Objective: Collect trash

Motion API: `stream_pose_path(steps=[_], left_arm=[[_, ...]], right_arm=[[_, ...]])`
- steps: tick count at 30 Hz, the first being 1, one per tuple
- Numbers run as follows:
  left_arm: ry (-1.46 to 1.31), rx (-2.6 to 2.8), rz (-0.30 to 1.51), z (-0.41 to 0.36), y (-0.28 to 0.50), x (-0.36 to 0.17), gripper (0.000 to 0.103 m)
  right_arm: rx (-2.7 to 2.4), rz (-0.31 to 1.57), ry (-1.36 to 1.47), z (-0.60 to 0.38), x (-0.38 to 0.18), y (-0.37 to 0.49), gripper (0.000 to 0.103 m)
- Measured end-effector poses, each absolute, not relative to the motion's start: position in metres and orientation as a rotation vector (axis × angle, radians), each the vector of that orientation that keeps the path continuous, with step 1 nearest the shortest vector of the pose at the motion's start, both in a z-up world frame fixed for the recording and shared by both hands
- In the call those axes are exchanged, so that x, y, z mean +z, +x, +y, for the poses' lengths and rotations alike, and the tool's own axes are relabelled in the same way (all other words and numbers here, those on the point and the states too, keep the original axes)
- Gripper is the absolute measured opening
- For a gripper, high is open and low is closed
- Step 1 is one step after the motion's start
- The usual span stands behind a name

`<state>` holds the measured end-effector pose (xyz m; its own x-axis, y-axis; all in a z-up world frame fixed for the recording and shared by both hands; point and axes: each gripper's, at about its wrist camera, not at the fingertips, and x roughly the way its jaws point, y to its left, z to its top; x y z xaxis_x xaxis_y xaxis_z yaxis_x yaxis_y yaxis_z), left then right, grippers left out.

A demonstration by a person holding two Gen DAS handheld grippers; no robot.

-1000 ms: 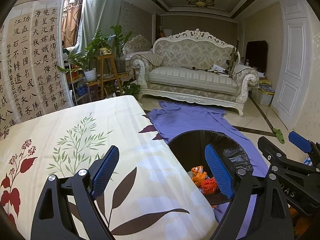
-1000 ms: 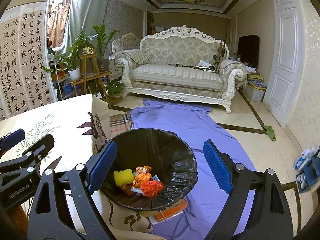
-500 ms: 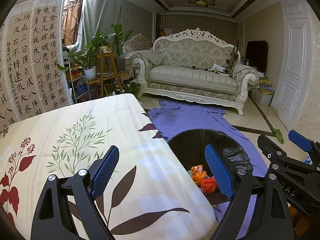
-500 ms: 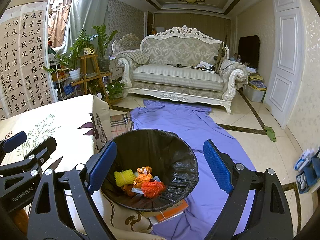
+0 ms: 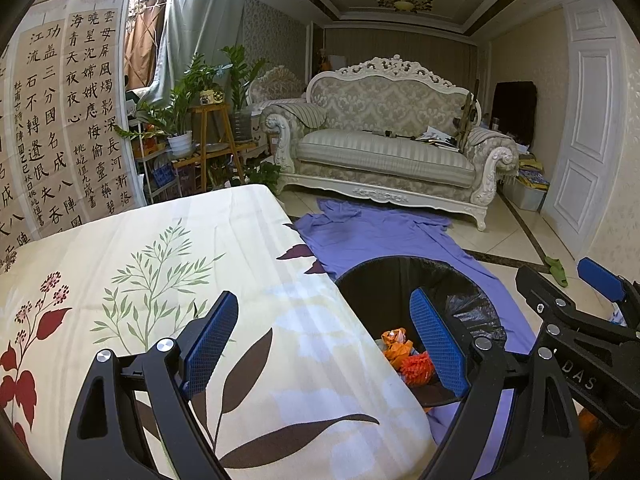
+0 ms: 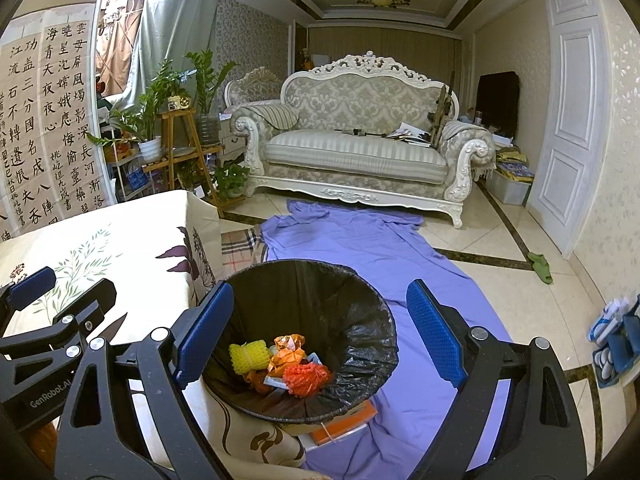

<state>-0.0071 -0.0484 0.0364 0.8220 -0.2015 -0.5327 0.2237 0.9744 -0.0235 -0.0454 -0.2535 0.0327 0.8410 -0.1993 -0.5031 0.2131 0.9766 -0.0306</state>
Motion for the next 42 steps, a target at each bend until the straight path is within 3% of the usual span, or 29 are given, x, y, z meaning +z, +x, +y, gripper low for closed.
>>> stream_pose_path(steps=[42], left_arm=[[0.017, -0.233, 0.575, -0.0497, -0.0073, 0.0351, 0.085]], right_arm=[[-0.216, 0.528, 0.025, -0.2486, 0.0381, -0.0469, 0.086]])
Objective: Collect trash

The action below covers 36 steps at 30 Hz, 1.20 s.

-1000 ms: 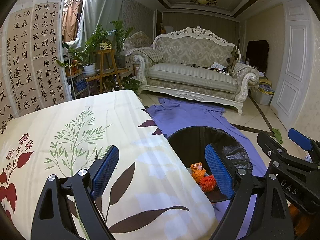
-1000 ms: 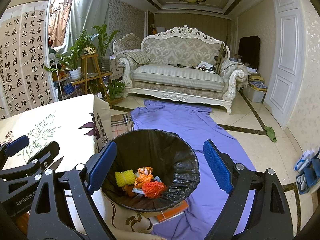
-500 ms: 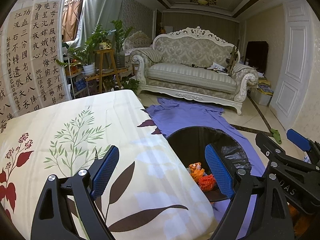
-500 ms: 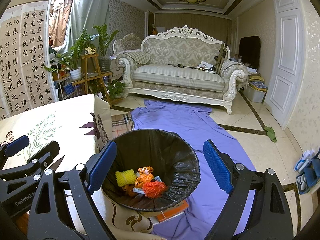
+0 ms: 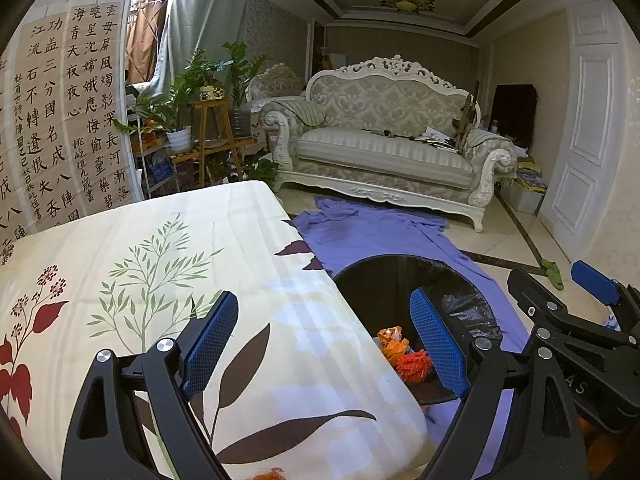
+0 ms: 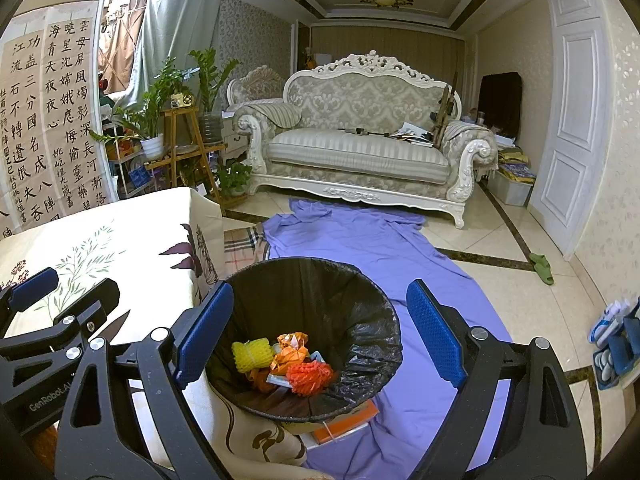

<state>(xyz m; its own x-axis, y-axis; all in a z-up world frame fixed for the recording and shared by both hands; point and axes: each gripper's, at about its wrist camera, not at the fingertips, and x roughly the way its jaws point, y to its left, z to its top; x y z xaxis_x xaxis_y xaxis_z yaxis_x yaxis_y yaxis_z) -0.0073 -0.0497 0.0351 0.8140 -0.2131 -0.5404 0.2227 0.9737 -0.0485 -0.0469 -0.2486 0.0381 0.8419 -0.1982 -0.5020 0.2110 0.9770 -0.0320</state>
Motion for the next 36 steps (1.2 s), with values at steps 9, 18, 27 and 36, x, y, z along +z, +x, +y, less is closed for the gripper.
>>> stream_pose_path(steps=[9, 18, 27, 36], left_arm=[[0.004, -0.24, 0.588, -0.049, -0.008, 0.035, 0.085], [0.004, -0.243, 0.587, -0.05, -0.007, 0.035, 0.085], [0.021, -0.23, 0.559, -0.052, -0.008, 0.032, 0.086], [0.002, -0.168, 0.618, -0.028, 0.006, 0.025, 0.086]], right_arm=[[-0.217, 0.528, 0.024, -0.248, 0.036, -0.046, 0.086], [-0.216, 0.53, 0.025, -0.243, 0.041, -0.049, 0.086], [-0.215, 0.531, 0.022, -0.241, 0.04, -0.049, 0.086], [-0.163, 0.557, 0.012, -0.226, 0.029, -0.033, 0.086]])
